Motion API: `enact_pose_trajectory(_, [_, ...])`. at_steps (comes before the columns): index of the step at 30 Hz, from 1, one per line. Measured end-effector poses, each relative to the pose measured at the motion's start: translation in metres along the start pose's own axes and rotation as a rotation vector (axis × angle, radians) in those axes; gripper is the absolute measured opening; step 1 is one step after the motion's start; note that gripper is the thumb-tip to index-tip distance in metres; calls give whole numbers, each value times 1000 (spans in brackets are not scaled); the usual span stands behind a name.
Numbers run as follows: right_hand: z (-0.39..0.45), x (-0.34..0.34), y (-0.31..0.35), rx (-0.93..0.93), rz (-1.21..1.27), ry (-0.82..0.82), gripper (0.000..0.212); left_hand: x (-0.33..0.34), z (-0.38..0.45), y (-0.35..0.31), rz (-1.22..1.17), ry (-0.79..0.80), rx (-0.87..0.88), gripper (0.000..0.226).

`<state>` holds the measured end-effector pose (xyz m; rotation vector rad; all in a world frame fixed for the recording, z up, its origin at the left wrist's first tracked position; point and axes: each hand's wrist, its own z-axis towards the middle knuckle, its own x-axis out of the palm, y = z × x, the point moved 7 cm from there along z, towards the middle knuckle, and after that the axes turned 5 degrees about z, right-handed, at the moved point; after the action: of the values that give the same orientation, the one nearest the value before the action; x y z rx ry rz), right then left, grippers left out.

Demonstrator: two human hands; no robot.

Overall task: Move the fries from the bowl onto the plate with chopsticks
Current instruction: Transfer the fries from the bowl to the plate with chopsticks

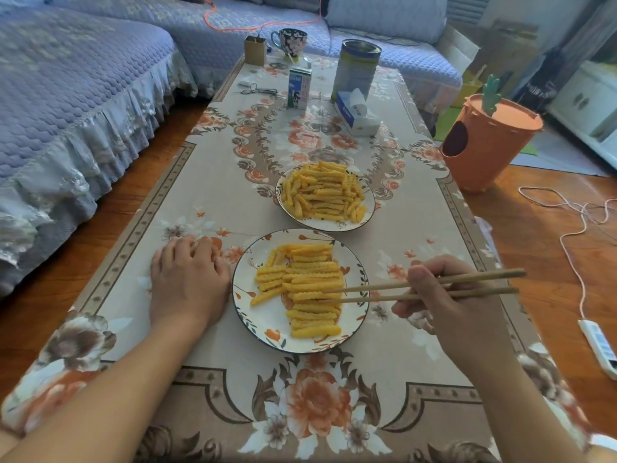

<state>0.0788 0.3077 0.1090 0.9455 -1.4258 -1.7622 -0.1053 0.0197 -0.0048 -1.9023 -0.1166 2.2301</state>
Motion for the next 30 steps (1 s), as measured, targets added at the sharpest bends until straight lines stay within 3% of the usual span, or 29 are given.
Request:
enact_pose_trajectory(4, [9,-10,5,-18,17,4,27,2,0,1,6,3,0,38])
enact_pose_trajectory(8, [48,-25,9,-65,133,-95,32,3,0,1,7,-8,3,36])
enact_pose_trajectory(18, [147,23,-35,-63,-33,-32,27,2,2,0,31,-18,17,37])
enact_pose_trajectory(26, [131,13,-15,-59,-6,-73,34,3,2,1,19,-5,6,40])
enact_pose_trajectory(30, [83,0,23,-59,93,18,37,3,2,2,20,0,0,41])
